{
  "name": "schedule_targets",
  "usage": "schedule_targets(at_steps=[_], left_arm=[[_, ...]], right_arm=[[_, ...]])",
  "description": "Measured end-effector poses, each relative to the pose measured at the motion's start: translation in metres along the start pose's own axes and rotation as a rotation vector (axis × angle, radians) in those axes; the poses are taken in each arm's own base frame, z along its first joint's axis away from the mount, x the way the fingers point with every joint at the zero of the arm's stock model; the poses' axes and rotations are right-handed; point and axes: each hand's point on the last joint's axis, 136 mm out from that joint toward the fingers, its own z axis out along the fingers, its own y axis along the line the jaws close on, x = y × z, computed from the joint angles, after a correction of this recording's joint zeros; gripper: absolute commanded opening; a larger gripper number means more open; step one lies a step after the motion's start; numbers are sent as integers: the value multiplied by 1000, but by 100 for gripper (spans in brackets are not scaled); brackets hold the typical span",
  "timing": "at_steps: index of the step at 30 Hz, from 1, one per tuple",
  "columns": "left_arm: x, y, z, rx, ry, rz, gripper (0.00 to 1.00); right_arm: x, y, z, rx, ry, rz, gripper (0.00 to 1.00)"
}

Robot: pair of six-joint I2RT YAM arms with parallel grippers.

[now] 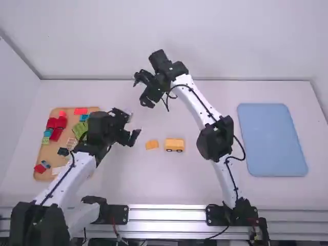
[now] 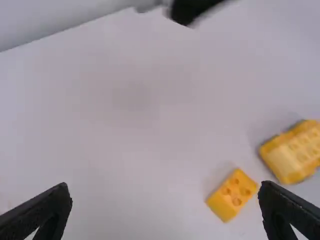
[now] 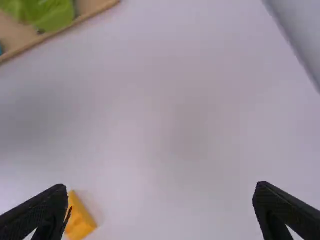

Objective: Assemble lego blocks to make yellow taxi

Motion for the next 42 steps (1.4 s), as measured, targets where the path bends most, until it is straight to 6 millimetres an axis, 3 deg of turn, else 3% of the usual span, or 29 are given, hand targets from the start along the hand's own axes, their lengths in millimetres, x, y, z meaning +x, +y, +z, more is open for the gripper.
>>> schedule_targets(at_steps=[5, 17, 23, 26, 29, 37, 40, 42], left_arm=[[3, -8, 9, 64, 2, 66, 99], [13, 7, 10, -26, 52, 86, 99], [16, 7, 10, -27, 63, 87, 99], [16, 7, 10, -27, 63, 93, 99], [15, 8, 10, -28, 60, 95, 99], [11, 8, 10, -27, 46, 104, 99], [12, -4, 10, 40, 37, 135, 99], [14, -22, 8, 142, 24, 193, 99]], right_arm=[[-1, -29, -6, 78, -34, 94, 98], [4, -31, 1, 37, -52, 80, 98], [39, -37, 32, 78, 26, 146, 98], [55, -35, 34, 98, 27, 177, 98], [63, -30, 25, 123, -4, 181, 98], [84, 4, -54, 242, -209, 141, 98], [106, 11, -70, 279, -243, 148, 98], [128, 11, -75, 307, -258, 165, 98]])
